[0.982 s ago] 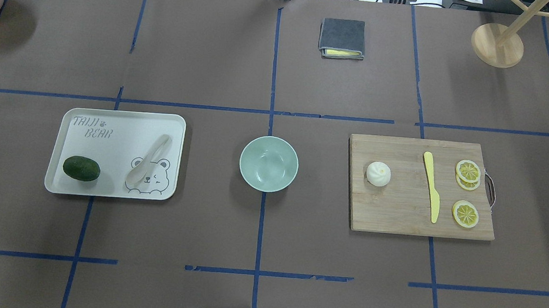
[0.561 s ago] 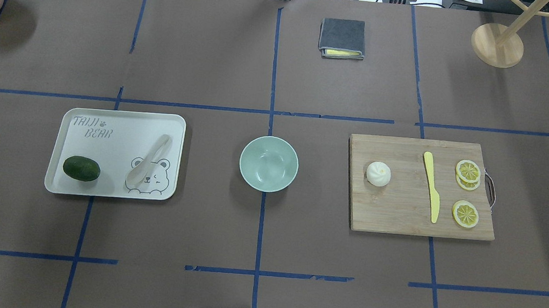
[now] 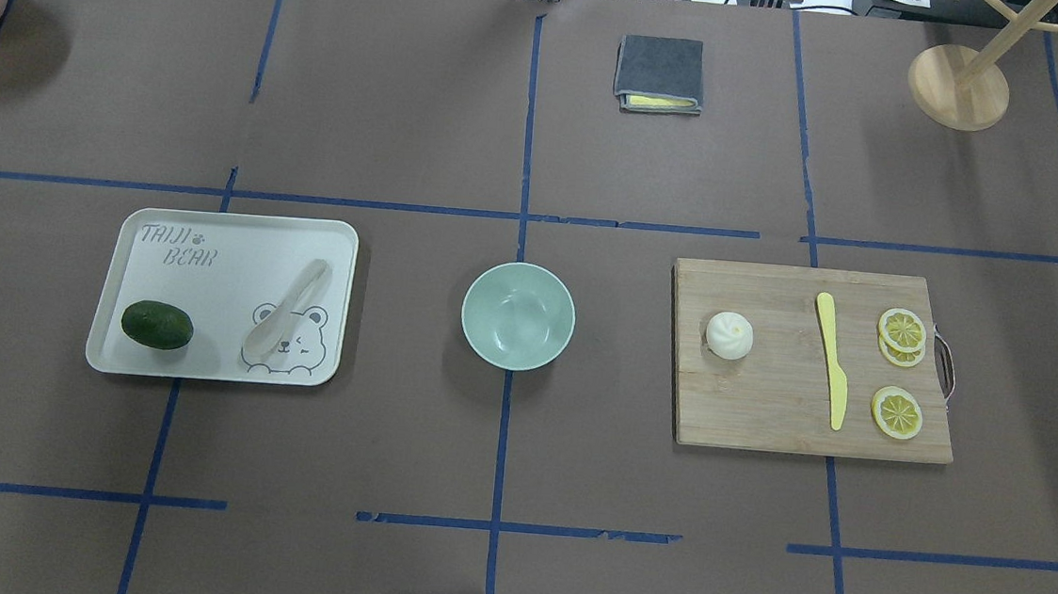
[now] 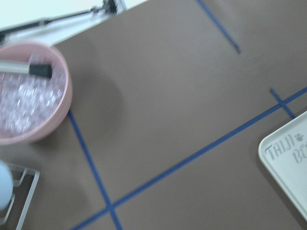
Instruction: Put spoon and bun in bowl
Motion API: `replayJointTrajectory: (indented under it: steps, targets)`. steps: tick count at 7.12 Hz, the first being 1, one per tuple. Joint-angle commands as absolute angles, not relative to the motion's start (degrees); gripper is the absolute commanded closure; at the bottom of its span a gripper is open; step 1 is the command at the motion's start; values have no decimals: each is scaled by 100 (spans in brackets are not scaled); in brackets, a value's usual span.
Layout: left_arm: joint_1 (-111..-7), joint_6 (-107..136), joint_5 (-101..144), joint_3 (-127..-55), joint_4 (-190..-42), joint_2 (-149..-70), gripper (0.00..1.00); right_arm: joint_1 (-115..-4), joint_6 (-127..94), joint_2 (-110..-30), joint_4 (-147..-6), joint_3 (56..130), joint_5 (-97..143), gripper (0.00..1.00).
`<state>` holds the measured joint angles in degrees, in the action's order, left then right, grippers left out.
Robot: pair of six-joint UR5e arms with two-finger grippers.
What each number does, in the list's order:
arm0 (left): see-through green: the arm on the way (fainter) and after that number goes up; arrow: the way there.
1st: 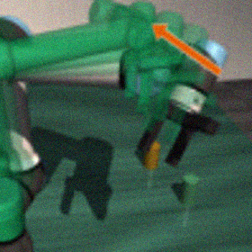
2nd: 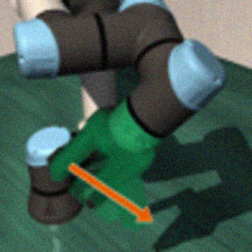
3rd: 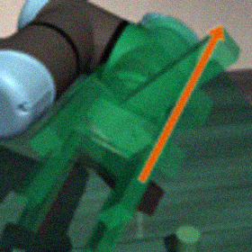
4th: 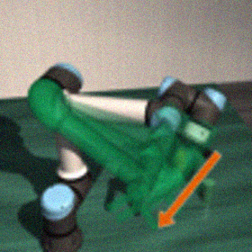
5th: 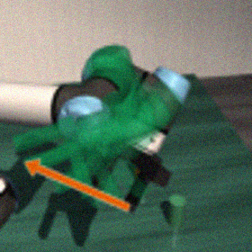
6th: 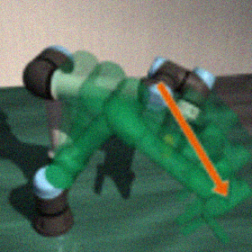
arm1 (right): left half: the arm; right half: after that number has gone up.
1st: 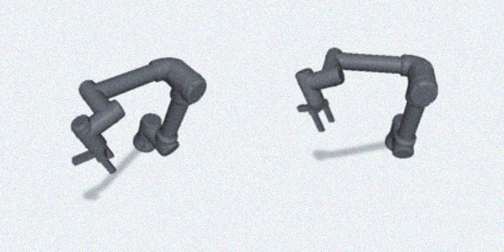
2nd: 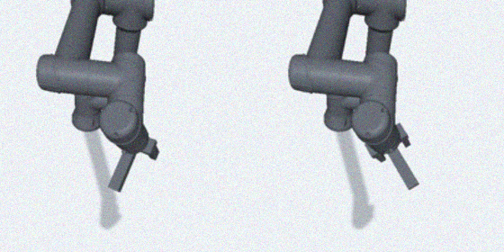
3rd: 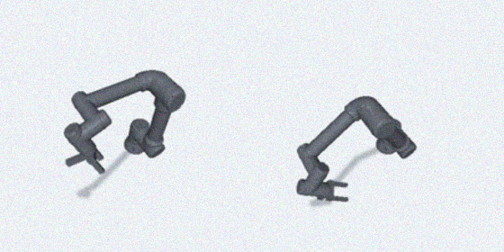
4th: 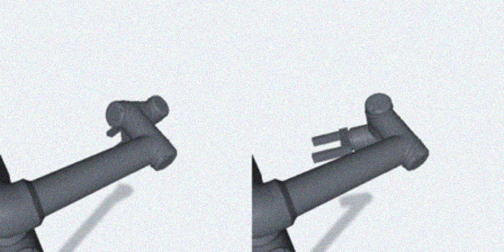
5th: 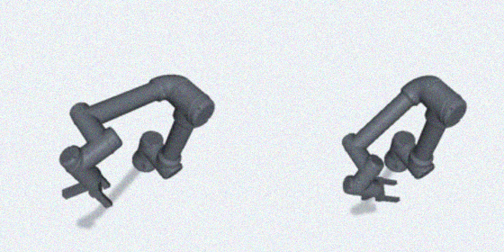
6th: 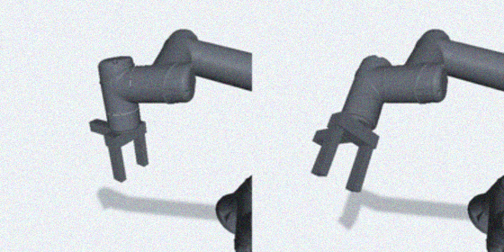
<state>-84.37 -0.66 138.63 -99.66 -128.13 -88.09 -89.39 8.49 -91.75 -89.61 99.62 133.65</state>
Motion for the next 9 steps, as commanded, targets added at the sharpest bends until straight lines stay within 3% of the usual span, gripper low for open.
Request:
replayJointTrajectory:
  steps: [1,5,9]
  targets:
    - [-7581,1109,13984,-9748,-13175,-9523,0,-8938,844,-9202,-8947,9871,13412,0]
    - [-5526,1871,13070,-9827,-13063,-9834,0,-8947,853,-9351,-8938,9914,13561,0]
    - [-4046,3187,10865,-9634,-11314,-11037,0,-8947,861,-9343,-8930,9870,13562,0]
